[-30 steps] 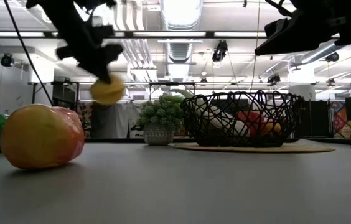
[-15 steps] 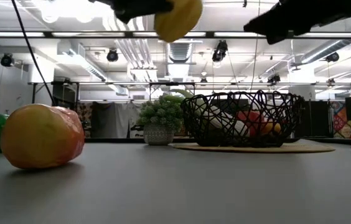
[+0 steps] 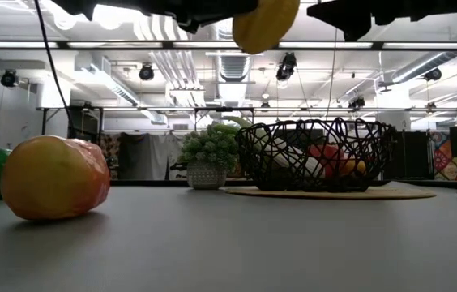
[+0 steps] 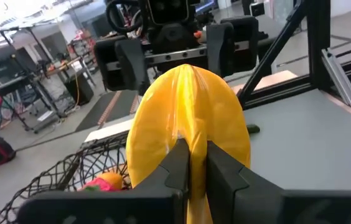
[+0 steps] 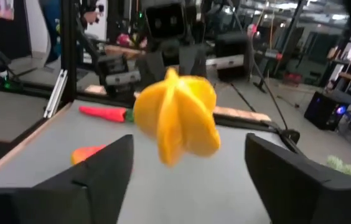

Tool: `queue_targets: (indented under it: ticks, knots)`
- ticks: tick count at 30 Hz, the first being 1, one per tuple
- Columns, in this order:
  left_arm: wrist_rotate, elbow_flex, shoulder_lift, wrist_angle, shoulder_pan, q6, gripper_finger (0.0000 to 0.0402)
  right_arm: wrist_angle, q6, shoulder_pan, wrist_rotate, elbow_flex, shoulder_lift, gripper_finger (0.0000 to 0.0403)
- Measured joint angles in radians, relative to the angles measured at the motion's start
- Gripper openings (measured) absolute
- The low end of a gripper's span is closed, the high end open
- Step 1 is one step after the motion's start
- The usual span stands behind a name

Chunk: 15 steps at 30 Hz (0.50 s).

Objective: Build produce basket
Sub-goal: Put the yellow starfruit into the black wire basket

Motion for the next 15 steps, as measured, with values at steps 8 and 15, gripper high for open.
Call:
queue_targets:
  ticks: [8,15]
  knots:
    - [0.02,0.0,0.122,0.227,0.019,0.002,0.0012,0.09,-0.053,0.0,-0.024,0.0,0.041,0.0349]
    - [0.037,0.001,0.206,0.417,0.032,0.004,0.0012,0.151,-0.068,-0.005,-0.027,0.02,0.114,0.0352]
